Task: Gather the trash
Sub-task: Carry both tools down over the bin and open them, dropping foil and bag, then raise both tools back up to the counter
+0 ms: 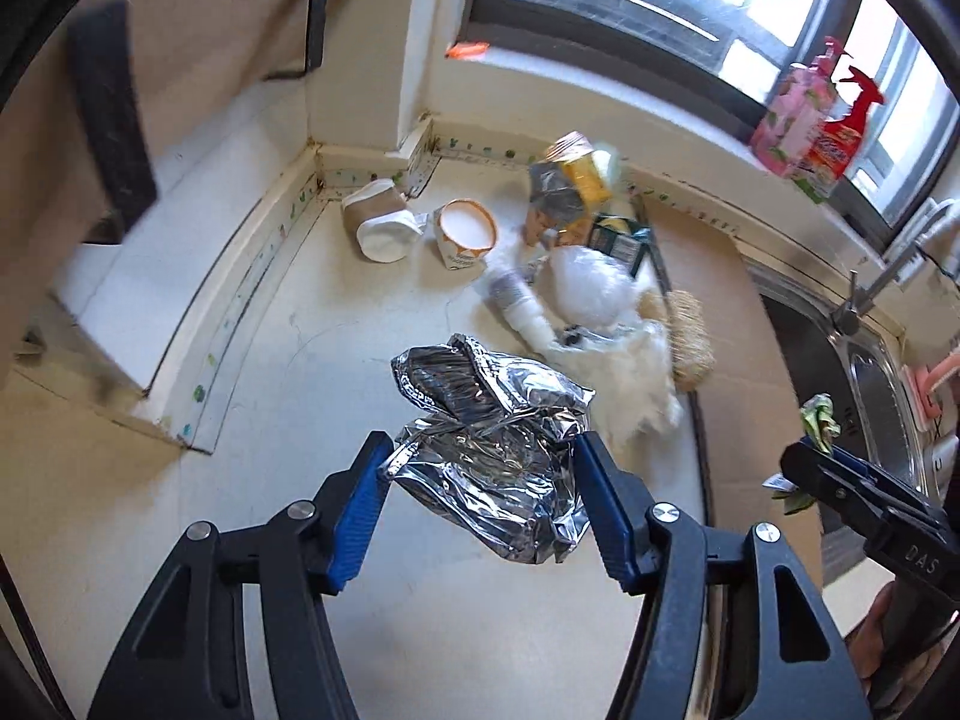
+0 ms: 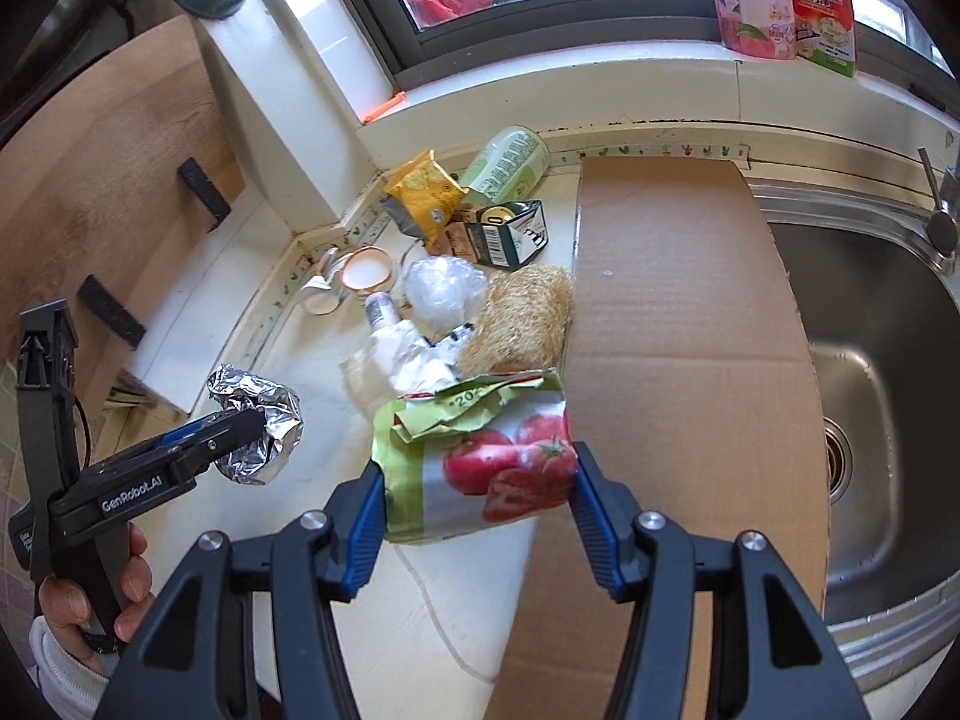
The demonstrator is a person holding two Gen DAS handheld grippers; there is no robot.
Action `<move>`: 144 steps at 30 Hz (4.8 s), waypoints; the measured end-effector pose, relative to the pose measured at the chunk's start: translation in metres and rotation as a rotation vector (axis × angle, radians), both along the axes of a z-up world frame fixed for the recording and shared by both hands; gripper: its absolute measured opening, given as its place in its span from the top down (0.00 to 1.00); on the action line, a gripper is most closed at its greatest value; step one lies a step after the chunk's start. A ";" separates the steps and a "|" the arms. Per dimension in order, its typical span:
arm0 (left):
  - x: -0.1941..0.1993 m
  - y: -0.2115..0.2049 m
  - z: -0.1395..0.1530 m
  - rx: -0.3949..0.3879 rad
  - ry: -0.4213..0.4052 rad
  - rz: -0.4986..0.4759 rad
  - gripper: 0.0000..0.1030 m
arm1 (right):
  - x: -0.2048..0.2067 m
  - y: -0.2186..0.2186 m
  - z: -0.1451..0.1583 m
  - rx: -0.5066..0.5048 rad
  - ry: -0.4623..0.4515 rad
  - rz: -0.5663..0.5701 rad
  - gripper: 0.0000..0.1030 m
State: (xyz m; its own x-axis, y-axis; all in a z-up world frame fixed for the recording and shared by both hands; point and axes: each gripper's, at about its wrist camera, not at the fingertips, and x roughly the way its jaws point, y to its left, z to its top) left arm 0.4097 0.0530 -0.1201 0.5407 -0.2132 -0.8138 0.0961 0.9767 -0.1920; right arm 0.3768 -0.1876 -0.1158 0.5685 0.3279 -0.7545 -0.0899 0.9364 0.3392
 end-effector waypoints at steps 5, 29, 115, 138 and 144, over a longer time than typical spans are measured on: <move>-0.062 -0.006 0.044 -0.006 -0.081 -0.046 0.42 | -0.043 0.003 0.027 0.018 -0.040 0.020 0.46; -0.357 -0.034 0.115 0.001 -0.242 -0.178 0.42 | -0.295 0.015 0.085 0.074 -0.134 0.151 0.46; -0.297 -0.025 -0.253 0.126 0.257 -0.218 0.12 | -0.266 0.032 -0.288 -0.002 0.443 0.003 0.33; -0.344 -0.001 -0.008 0.121 0.121 -0.154 0.12 | -0.316 0.038 -0.068 -0.019 0.282 0.026 0.33; -0.353 0.005 0.040 0.114 0.063 -0.162 0.12 | -0.324 0.043 -0.018 -0.029 0.206 0.042 0.33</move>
State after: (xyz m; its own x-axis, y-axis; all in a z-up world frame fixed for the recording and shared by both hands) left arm 0.0568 0.0579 -0.0800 0.4540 -0.1979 -0.8688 0.2446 0.9652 -0.0921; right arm 0.0527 -0.1451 -0.1341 0.3872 0.3244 -0.8630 -0.0603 0.9429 0.3274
